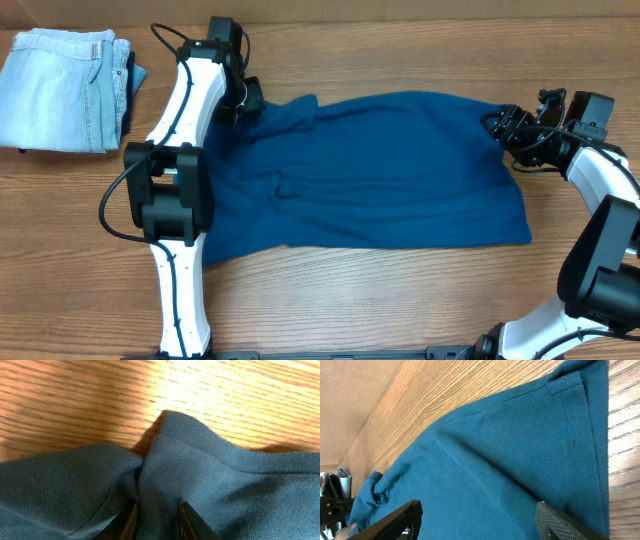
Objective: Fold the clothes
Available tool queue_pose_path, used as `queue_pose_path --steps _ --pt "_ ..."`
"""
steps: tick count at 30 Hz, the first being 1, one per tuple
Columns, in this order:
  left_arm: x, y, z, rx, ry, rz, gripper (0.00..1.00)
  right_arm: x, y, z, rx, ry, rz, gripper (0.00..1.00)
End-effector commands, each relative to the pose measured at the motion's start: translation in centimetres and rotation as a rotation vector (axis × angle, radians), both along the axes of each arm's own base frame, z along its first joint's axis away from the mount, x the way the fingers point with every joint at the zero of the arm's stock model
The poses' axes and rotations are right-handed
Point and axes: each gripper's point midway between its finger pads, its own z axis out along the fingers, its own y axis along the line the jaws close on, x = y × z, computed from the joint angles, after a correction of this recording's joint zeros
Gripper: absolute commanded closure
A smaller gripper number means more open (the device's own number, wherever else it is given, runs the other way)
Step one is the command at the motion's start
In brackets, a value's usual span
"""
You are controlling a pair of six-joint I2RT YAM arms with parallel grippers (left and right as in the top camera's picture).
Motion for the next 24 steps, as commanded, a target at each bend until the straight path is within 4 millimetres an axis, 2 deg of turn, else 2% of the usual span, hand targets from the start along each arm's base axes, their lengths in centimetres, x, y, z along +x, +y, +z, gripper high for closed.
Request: queue_pose_path --steps 1,12,24 --pt "1.5 1.0 3.6 0.04 -0.099 -0.008 0.7 0.4 0.2 0.2 0.002 -0.01 0.012 0.23" --pt "2.1 1.1 4.6 0.035 -0.126 -0.024 0.66 0.4 0.1 0.1 -0.006 -0.01 0.008 0.23" --pt "-1.1 0.0 3.1 0.034 0.002 -0.047 0.65 0.4 0.1 0.1 -0.005 -0.01 0.008 0.24"
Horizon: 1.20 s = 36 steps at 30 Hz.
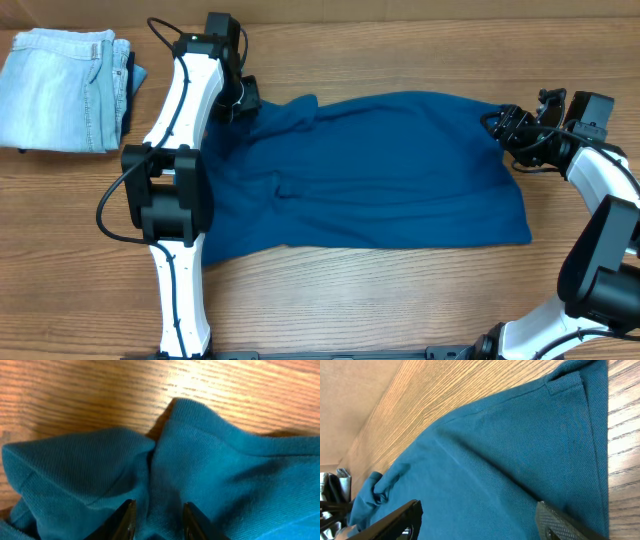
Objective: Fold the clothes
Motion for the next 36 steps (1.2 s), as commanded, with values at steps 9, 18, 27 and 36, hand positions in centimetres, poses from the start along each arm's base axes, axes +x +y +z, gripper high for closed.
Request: queue_pose_path --steps 9,18,27,36 --pt "1.3 -1.5 2.0 -0.029 -0.093 -0.039 0.81 0.3 0.1 0.0 -0.002 -0.003 0.008 0.24" --pt "0.3 -1.4 1.8 -0.021 -0.05 -0.046 0.85 0.3 0.1 0.0 -0.002 -0.003 0.008 0.25" --pt "0.6 -1.3 2.5 -0.021 -0.063 -0.044 0.96 0.3 0.1 0.1 -0.002 -0.005 0.008 0.26" --pt "1.5 -1.5 11.7 -0.024 -0.207 -0.072 0.96 1.1 0.0 1.5 -0.04 -0.056 0.05 0.3"
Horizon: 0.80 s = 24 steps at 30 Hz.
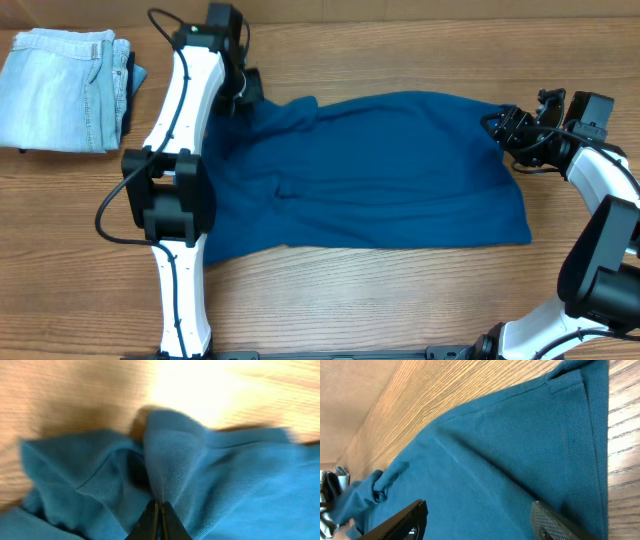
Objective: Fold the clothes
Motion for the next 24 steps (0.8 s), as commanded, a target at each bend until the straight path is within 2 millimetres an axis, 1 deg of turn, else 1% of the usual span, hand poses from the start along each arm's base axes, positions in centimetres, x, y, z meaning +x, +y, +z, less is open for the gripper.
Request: queue_pose_path --steps 1,3,5,8,11,14,17,19,24 --pt "0.6 -0.3 8.7 -0.004 -0.172 -0.03 0.96 1.4 -0.2 2.1 -0.04 -0.066 0.042 0.3" --pt "0.1 -0.4 10.1 -0.005 -0.185 -0.033 0.96 1.9 -0.3 3.0 -0.043 -0.072 0.043 0.3" --pt "-0.5 -0.5 10.6 -0.005 -0.178 -0.036 0.96 2.3 -0.6 3.8 -0.057 -0.08 0.042 0.3" --pt "-2.1 -0.5 10.3 0.002 -0.119 -0.042 0.96 2.8 -1.6 4.8 -0.098 -0.066 0.013 0.3" --pt "-3.0 0.0 10.0 0.029 -0.078 -0.038 0.96 2.9 -2.1 4.9 -0.123 -0.061 -0.004 0.26" --pt "-3.1 0.5 9.9 0.063 -0.075 -0.03 0.96 2.7 -2.7 4.2 -0.125 -0.035 -0.027 0.25" --pt "-3.1 0.7 9.9 0.07 -0.074 -0.029 0.96 2.6 -3.0 3.3 -0.116 -0.011 -0.034 0.25" --pt "-3.2 0.7 9.9 0.07 -0.074 -0.029 0.96 2.7 -3.1 2.3 -0.111 0.003 -0.034 0.22" --pt "-3.1 0.7 9.9 0.073 -0.077 -0.027 0.96 4.2 -3.7 -0.8 -0.114 0.001 -0.037 0.22"
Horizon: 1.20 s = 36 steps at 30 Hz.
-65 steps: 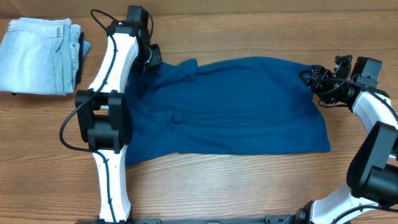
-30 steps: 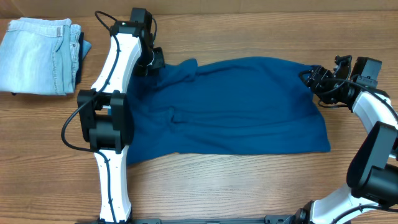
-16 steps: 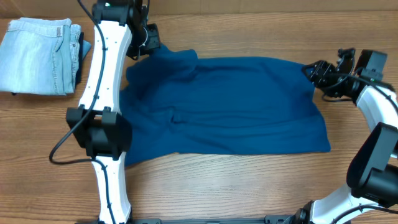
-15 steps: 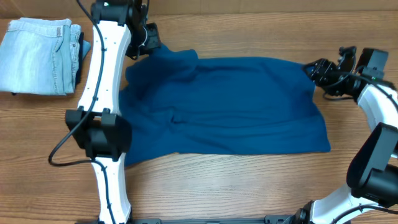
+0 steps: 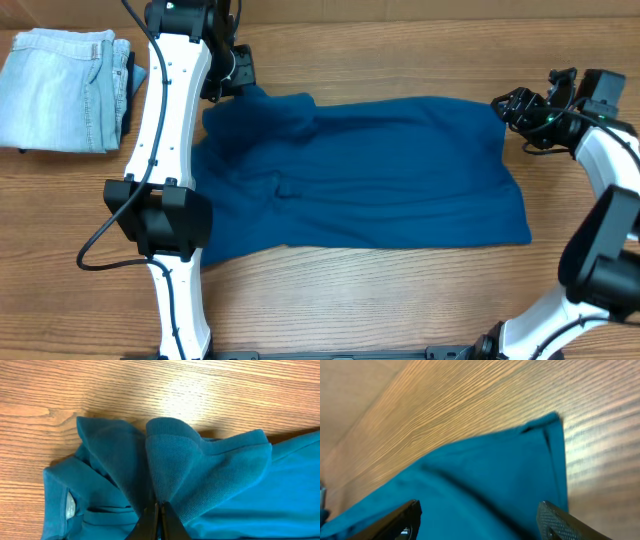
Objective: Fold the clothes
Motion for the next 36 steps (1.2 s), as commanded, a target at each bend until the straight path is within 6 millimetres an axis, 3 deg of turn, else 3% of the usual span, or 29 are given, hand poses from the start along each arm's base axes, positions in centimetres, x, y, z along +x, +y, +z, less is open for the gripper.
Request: queue_pose_path --steps 1,8,15,21,27,36 --pt "0.1 0.3 0.7 0.027 -0.024 -0.017 0.96 1.3 -1.2 -2.3 -0.014 -0.001 -0.016 0.22" --pt "0.6 0.2 0.9 0.023 -0.048 -0.017 0.96 2.9 -3.7 -4.7 -0.121 -0.02 -0.082 0.23" --pt "1.2 0.1 1.1 0.02 -0.07 -0.016 0.96 3.3 -4.3 -6.1 -0.14 -0.016 -0.094 0.27" --pt "1.2 0.1 1.1 0.02 -0.071 -0.016 0.96 2.7 -3.8 -9.4 -0.109 0.039 -0.078 0.28" --pt "1.2 0.1 1.1 0.02 -0.073 -0.016 0.96 2.9 -2.5 -9.5 -0.073 0.018 -0.024 0.3" --pt "1.3 0.1 1.1 0.019 -0.075 -0.016 0.96 2.2 -1.1 -10.1 -0.056 0.067 0.001 0.41"
